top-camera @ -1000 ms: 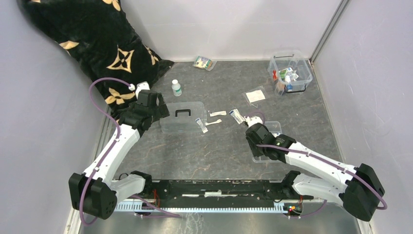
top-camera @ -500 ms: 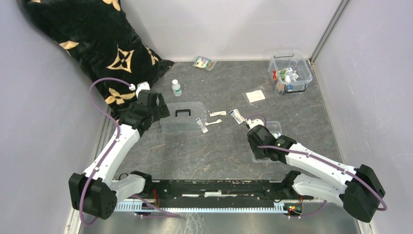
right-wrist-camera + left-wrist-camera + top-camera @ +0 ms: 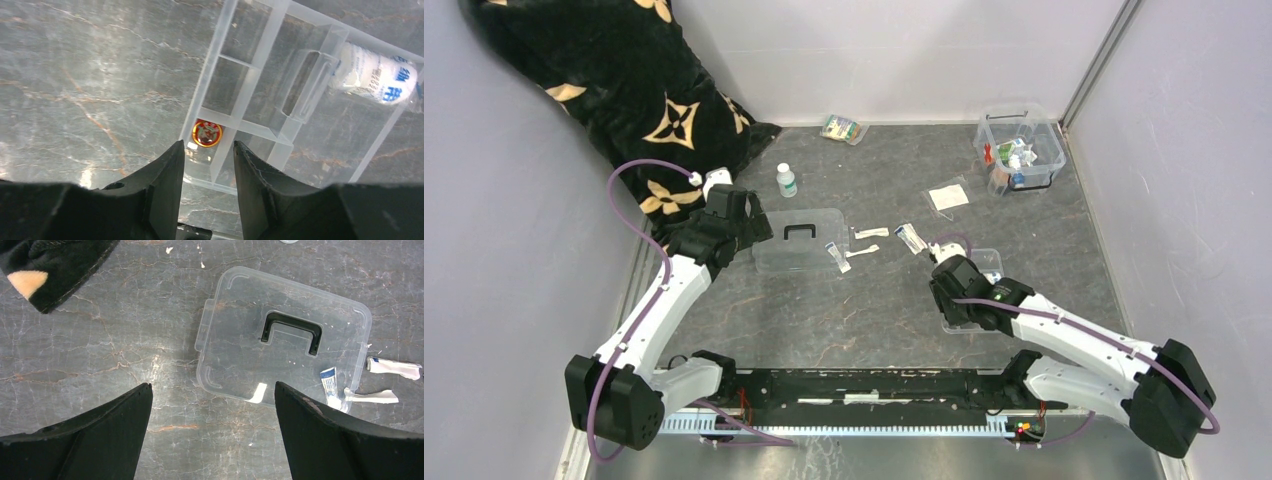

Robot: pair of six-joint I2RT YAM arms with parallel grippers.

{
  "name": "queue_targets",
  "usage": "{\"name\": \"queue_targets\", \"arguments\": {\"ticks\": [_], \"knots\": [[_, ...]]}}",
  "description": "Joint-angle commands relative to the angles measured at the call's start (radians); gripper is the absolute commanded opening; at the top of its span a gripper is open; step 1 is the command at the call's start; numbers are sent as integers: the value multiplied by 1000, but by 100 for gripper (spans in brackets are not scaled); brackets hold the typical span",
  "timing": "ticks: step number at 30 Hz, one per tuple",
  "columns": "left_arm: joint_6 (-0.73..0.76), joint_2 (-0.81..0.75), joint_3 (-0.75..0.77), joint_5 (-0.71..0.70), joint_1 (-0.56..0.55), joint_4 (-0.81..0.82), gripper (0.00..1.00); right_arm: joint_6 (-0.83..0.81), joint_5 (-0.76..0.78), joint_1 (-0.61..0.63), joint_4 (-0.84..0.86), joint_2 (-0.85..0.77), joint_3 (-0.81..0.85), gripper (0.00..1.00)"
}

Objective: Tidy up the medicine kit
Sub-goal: Place the medical item at the medicine box compartment, then pick up the pill bottle at the center of the board.

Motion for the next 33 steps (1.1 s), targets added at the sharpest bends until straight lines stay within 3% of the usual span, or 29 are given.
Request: {"name": "queue_targets", "arguments": {"ticks": [1,8,16,27,33], "knots": [[34,-14,3,5,7,32,97,-39,-57,-4,82,-51,39,48],[44,0,-4,61,7,55,97,-40,-86,-4,196,-56,78,50],[45,32,-5,104,7,71,97,-6,-46,-4,381,13,123,66],[60,64,5,126,6,90,96,-18,-8,-9,377,83,171,68],[54,198,143,156,7,135,96,-42,-63,-11,386,41,127,69]]}}
